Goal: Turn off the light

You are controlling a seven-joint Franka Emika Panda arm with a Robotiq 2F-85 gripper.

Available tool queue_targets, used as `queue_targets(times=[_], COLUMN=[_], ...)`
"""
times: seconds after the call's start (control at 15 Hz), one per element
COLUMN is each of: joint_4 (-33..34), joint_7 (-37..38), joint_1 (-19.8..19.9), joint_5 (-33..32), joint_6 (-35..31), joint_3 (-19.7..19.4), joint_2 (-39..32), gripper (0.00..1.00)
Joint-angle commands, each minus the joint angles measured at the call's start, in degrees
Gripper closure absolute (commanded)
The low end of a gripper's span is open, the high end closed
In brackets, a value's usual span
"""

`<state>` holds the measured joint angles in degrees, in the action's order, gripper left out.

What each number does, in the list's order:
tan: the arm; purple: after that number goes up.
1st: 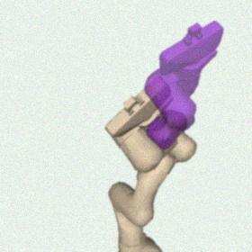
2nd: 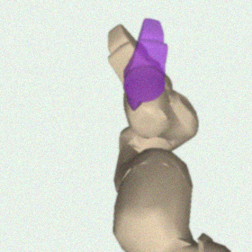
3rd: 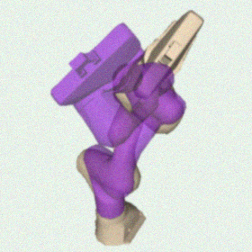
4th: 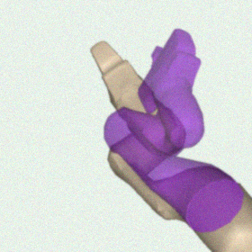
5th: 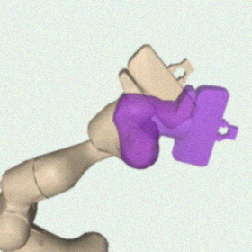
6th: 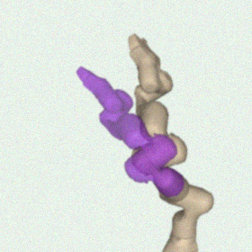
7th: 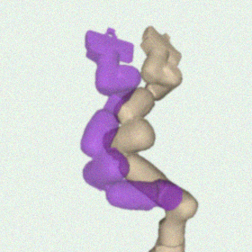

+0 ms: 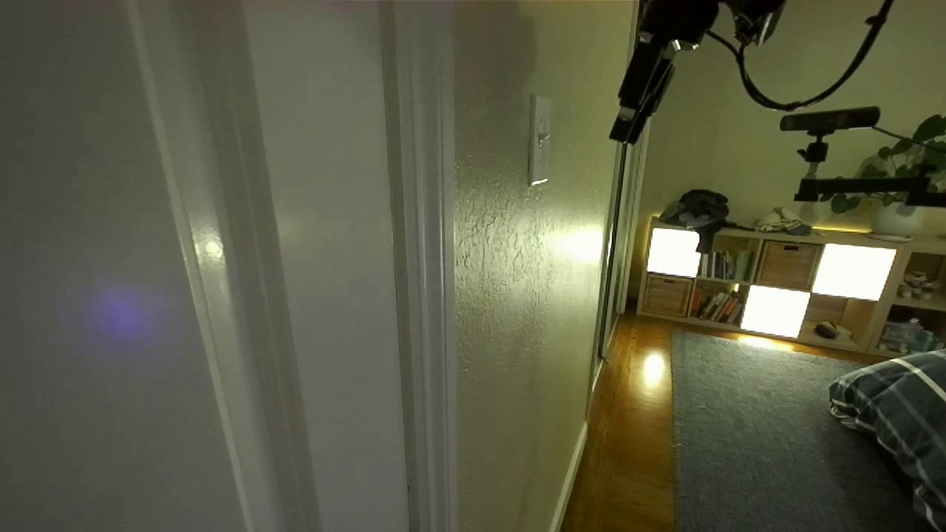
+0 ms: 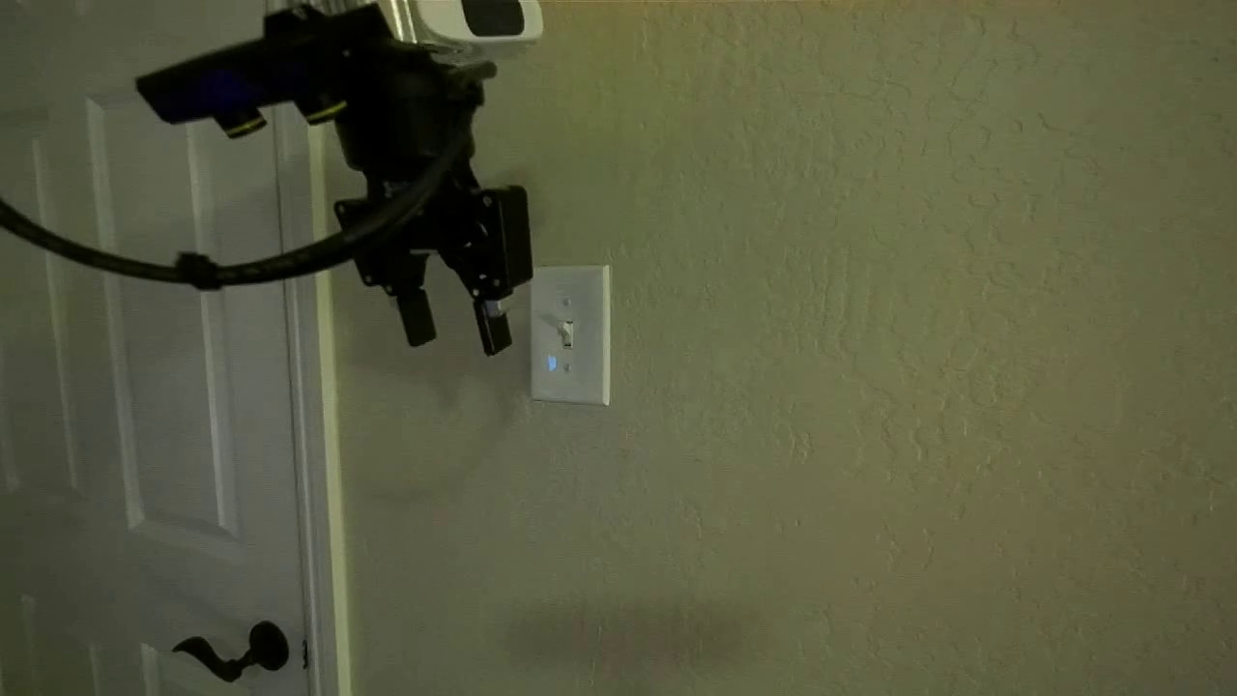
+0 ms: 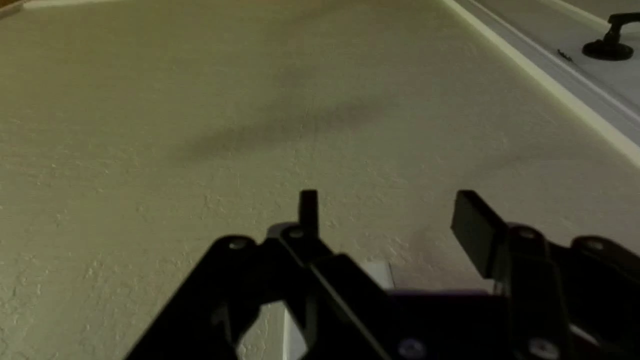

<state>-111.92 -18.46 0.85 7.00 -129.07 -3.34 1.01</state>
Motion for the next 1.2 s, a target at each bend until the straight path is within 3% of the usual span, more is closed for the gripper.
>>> queue_targets(times=[0.0,0.33,0.6,1.13], joint_4=[3.3,6.8,9.6,15.1], joint_7=[-2.2,-3.3,-3.3,-3.3], joint_1=[0.2,0.9,1.3,1.8], joint_5=[-0.1,-0.1,1.4,1.8], joint_6=[-3.5,-7.1,-7.3,-7.5], joint_3=[0.8,1.0,1.4,2.7], joint_2=[-2.4,-5.0,-7.6,-12.0], gripper=[0.58,0.91,0.97,0.93])
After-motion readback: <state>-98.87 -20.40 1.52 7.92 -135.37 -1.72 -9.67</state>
